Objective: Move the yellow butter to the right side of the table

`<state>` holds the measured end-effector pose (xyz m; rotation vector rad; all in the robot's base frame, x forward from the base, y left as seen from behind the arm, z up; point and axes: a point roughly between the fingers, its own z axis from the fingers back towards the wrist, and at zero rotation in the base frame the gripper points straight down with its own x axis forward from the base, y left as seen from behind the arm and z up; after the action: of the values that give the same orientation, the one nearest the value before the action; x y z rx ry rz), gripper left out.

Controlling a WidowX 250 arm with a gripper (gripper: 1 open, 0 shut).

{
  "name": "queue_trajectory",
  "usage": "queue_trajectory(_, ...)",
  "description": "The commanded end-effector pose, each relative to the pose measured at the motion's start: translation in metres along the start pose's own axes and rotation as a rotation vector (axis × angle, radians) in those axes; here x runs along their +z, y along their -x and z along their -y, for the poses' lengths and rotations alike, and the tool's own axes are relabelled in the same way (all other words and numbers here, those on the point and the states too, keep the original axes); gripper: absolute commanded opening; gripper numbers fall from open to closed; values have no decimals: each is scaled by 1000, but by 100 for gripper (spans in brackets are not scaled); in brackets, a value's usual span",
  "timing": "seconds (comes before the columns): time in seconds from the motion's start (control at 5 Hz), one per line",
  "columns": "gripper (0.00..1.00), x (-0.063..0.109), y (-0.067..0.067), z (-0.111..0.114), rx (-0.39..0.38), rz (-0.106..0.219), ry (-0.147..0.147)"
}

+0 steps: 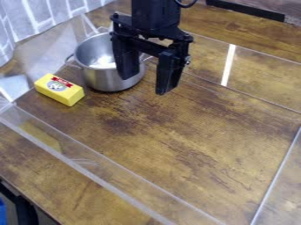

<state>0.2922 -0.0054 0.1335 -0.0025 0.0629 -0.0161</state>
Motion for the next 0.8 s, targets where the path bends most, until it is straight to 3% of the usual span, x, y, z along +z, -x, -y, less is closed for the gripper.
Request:
queue_trajectory(0.0,100,-11,0,-8,-1,-33,3)
queue_trajectory(0.2,100,-15,9,-40,-27,-32,-3)
queue_trajectory(0.4,100,-20,26,-86,-38,-6,-13)
queue_trajectory(0.6,100,-25,36,-111,-62,7,-34)
